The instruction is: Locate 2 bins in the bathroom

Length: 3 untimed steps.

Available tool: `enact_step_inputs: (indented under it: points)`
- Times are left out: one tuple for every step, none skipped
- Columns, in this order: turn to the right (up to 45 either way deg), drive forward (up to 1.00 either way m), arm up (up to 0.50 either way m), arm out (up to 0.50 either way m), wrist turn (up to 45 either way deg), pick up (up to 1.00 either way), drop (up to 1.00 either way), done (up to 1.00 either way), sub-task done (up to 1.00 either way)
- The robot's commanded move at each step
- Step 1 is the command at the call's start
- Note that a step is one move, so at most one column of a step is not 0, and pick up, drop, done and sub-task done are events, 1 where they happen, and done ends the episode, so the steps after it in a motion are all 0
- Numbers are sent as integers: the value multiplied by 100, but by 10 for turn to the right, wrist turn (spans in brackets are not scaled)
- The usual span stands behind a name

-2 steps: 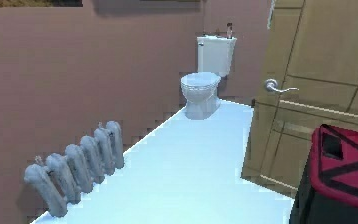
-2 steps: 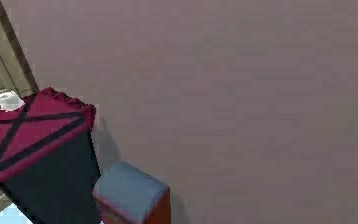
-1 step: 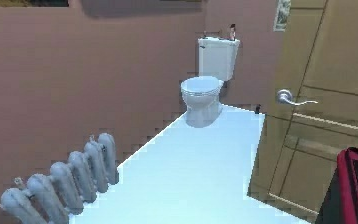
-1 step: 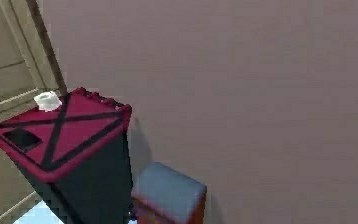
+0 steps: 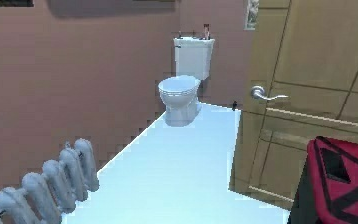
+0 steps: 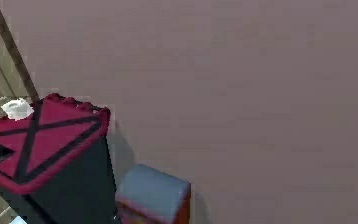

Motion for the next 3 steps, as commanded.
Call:
enact_step_inputs:
  points:
    - [0, 100, 0, 0, 0, 0, 0, 0, 0]
    - [30, 0, 0, 0, 0, 0, 0, 0, 0]
    - [0, 30, 0, 0, 0, 0, 0, 0, 0]
